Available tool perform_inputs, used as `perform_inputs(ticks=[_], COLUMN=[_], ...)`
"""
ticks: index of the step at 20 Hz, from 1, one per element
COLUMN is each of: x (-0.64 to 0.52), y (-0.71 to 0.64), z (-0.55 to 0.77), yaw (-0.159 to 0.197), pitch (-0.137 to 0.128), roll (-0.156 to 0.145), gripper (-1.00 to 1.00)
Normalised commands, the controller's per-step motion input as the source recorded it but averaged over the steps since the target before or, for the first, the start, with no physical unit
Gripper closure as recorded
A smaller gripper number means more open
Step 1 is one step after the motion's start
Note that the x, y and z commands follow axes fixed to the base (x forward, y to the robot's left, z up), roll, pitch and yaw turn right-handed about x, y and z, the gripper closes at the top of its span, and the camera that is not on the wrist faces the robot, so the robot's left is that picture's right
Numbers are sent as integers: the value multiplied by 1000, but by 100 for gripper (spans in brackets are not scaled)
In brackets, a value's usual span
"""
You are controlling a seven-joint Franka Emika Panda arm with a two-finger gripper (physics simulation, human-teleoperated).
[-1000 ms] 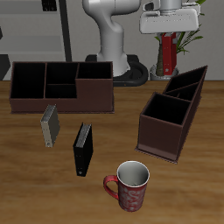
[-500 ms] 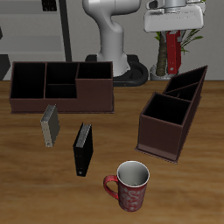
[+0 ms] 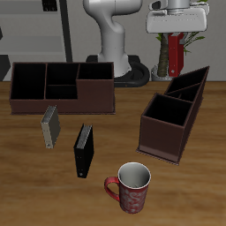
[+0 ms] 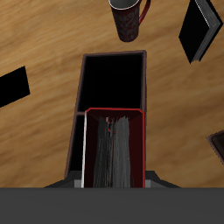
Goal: Place the red book into the left desk caddy's back compartment
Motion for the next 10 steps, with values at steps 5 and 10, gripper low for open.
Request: perform_inputs(ticks=[5,10], x=[94,57], y=[76,107], z=[-65,-22], yaw=[-24,6], pitch=[19,-15], roll=[3,12], gripper=[100,100])
